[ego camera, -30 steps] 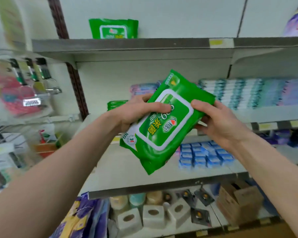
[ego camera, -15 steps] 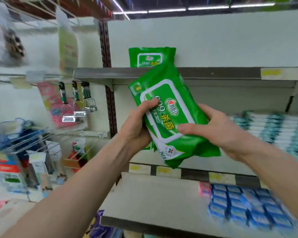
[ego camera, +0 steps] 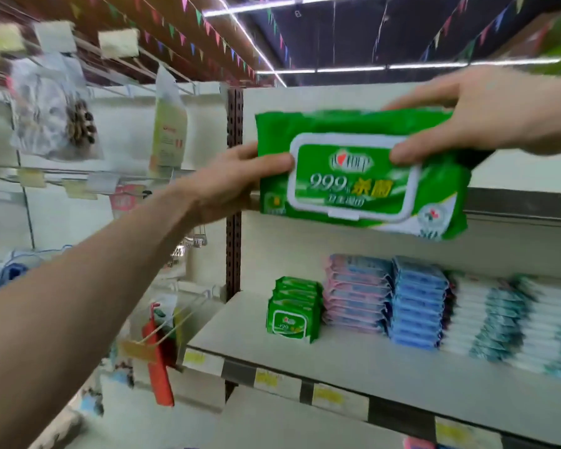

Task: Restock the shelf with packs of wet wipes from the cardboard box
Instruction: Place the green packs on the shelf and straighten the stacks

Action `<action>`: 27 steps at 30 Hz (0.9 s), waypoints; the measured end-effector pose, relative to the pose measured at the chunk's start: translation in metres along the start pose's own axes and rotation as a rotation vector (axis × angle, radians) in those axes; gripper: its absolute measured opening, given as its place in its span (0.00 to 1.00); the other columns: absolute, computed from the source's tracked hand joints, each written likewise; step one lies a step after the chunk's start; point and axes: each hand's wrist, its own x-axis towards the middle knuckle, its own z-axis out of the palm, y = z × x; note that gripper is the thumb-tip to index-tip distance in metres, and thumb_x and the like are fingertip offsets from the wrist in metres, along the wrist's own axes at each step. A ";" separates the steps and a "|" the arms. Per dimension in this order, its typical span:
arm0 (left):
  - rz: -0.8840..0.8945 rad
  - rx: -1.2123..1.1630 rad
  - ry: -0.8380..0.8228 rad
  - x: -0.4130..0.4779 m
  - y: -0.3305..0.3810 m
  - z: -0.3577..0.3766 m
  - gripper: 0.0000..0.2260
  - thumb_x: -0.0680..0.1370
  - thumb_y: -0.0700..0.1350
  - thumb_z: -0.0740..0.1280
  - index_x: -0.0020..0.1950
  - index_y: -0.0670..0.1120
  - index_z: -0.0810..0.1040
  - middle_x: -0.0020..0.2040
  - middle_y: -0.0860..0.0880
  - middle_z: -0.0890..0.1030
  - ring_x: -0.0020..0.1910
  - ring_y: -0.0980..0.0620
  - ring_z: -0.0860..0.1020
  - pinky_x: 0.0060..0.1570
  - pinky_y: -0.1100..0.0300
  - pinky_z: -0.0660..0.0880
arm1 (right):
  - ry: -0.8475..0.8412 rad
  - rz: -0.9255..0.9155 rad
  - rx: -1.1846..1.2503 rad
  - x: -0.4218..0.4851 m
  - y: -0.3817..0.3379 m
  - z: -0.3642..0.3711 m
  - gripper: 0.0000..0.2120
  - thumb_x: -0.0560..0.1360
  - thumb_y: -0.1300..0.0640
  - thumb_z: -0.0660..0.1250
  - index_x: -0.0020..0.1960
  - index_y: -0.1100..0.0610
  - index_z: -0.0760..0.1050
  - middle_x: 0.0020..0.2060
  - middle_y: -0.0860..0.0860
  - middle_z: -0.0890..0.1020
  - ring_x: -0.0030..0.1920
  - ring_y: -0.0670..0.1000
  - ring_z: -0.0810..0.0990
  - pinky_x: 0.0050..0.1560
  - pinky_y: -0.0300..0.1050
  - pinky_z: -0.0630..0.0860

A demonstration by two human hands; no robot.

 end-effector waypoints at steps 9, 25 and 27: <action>0.061 0.215 0.026 0.072 0.040 -0.068 0.27 0.69 0.45 0.73 0.67 0.48 0.72 0.59 0.49 0.81 0.56 0.48 0.81 0.50 0.50 0.79 | 0.115 -0.025 -0.156 0.091 -0.018 -0.005 0.19 0.66 0.52 0.76 0.55 0.44 0.77 0.44 0.43 0.83 0.38 0.48 0.84 0.39 0.47 0.80; -0.176 0.402 -0.138 0.189 -0.024 -0.135 0.19 0.72 0.41 0.71 0.61 0.51 0.74 0.56 0.47 0.83 0.55 0.45 0.82 0.57 0.43 0.77 | -0.036 0.213 -0.171 0.233 0.053 0.049 0.26 0.66 0.56 0.78 0.61 0.48 0.75 0.58 0.51 0.80 0.52 0.54 0.81 0.53 0.47 0.78; -0.213 0.397 -0.143 0.200 -0.031 -0.135 0.17 0.74 0.41 0.70 0.60 0.51 0.74 0.56 0.47 0.83 0.55 0.45 0.82 0.58 0.44 0.77 | -0.061 0.228 -0.181 0.242 0.065 0.052 0.25 0.67 0.56 0.77 0.62 0.49 0.75 0.59 0.51 0.79 0.53 0.54 0.80 0.53 0.47 0.77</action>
